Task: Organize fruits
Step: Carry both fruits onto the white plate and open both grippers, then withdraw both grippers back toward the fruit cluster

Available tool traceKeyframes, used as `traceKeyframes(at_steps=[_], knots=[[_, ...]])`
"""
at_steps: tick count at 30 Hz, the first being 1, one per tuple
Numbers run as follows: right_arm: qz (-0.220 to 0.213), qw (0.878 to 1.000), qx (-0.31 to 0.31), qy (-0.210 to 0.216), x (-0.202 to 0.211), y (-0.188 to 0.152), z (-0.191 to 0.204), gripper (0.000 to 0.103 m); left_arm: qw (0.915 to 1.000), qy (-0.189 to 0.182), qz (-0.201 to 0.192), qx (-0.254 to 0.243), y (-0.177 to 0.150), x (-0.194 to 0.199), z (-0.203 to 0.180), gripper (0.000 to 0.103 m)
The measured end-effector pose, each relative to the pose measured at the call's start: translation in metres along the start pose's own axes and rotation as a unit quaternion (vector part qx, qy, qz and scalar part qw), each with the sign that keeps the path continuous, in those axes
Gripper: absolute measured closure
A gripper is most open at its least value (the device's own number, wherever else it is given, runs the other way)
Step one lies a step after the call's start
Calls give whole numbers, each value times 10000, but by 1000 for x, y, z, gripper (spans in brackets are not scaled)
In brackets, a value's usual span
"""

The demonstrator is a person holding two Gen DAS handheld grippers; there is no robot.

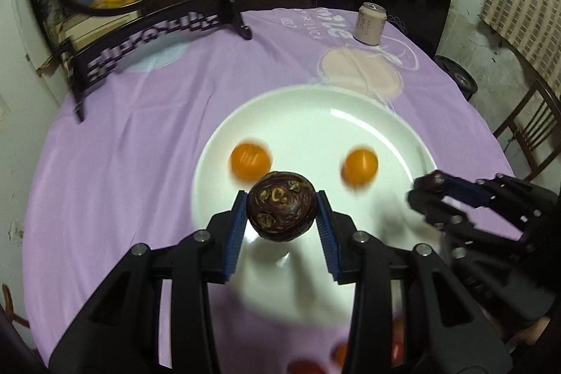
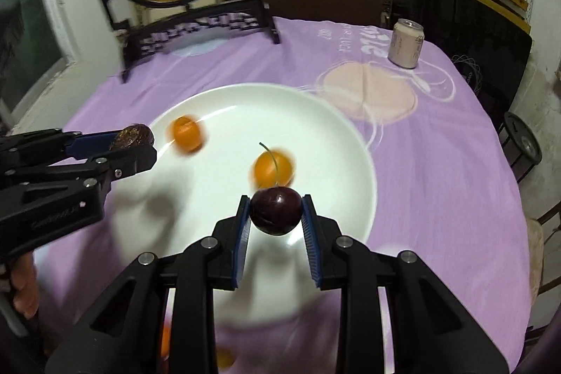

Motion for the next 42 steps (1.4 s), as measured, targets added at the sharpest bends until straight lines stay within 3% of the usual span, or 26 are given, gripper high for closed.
traceKeyframes(at_steps=[4,10,12,15,20,25,28,34,42], knots=[[253,9995,-189,70,-30,19,-18,74,9997,-146,184,86,36,-29,-7,64],[230,9996,-138,67,-39,21,-23,74,9995,-186,227,72,55,-46,-11,62],[202,9996,-201,-3,-39,21,-25,56,9997,-164,160,109,55,-42,-10,56],[156,9996,-250,19,-23,17,-28,51,9997,-192,1,127,47,-21,-7,52],[-93,9999,-135,-23,32,-22,-12,46,9991,-43,-416,58,-14,37,-1,34],[-228,9987,-277,369,68,-109,9,40,9982,-227,-542,118,-108,58,5,31],[-71,9986,-321,417,74,-136,17,40,9981,-313,-491,206,-151,58,7,30],[-176,9991,-303,235,94,-161,23,39,9981,-227,-501,283,-196,63,12,28],[177,9992,-318,171,73,-194,26,35,9988,-181,-255,366,-230,53,25,27]])
Point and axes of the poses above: each gripper's, at about its wrist camera, not at the fingertips, and x roughly against the way its jaws point, z to its left, y to its top, the point moved 1 cm from there along -x, roughly the way its jaws point, and after that the axes turned 15 degrees about z, right-handed, at the moved point
